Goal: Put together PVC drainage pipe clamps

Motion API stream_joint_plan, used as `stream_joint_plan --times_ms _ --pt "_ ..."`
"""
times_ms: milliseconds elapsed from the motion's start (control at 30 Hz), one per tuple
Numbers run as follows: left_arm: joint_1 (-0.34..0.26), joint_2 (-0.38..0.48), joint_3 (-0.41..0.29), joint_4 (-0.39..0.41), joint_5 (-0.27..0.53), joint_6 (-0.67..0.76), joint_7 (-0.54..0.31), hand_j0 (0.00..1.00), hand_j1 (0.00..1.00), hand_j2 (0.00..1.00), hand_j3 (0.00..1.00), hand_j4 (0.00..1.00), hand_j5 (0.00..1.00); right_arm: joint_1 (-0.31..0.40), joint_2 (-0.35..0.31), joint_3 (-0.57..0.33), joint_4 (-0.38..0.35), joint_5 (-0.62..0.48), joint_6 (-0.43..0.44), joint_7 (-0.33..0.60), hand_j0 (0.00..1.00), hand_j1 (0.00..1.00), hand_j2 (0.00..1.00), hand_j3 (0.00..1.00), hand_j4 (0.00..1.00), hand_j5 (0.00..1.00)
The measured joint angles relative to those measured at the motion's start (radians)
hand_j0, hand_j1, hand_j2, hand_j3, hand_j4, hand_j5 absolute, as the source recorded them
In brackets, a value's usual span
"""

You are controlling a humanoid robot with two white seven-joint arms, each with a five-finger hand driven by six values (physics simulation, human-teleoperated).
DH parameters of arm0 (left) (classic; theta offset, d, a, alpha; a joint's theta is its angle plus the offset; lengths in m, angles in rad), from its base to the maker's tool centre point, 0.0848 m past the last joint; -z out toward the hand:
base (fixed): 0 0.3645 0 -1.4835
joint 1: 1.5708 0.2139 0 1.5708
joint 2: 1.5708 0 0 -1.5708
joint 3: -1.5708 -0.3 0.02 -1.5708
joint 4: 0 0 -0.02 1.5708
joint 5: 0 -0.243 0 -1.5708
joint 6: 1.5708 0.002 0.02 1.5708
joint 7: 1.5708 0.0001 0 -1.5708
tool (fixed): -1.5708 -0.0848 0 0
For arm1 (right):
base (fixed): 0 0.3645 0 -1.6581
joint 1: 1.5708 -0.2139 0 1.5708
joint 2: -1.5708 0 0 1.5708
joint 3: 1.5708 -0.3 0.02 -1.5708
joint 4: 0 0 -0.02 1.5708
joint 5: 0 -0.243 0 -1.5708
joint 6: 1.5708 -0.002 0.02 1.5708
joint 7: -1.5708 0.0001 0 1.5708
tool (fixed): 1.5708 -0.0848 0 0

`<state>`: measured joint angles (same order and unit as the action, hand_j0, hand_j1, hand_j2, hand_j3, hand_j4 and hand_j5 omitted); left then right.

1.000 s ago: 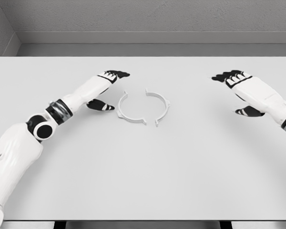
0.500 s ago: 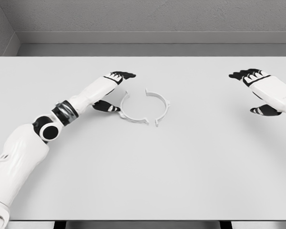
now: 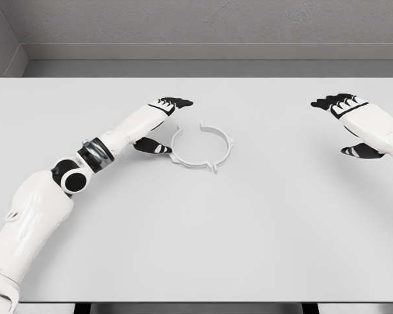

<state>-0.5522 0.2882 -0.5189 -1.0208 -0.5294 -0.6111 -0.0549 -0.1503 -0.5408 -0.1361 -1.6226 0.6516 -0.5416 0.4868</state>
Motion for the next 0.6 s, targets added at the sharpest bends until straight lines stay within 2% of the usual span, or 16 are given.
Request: stream_joint_plan --times_ms 200,467,600 --pt "-0.008 0.009 0.007 0.010 0.001 0.000 0.000 1.00 1.00 1.00 1.00 1.00 1.00 0.000 0.000 0.000 0.000 0.000 -0.002 0.000 1.00 1.00 1.00 1.00 1.00 1.00" --pt "-0.041 -0.010 0.003 0.062 0.002 0.000 0.000 1.00 1.00 1.00 1.00 1.00 1.00 0.000 0.001 0.001 -0.003 -0.008 -0.014 0.000 1.00 1.00 1.00 1.00 1.00 1.00" --pt "-0.041 -0.015 0.002 0.074 0.001 0.000 0.000 1.00 1.00 1.00 1.00 1.00 1.00 0.000 0.001 0.001 -0.028 -0.012 -0.016 0.000 1.00 1.00 1.00 1.00 1.00 1.00"
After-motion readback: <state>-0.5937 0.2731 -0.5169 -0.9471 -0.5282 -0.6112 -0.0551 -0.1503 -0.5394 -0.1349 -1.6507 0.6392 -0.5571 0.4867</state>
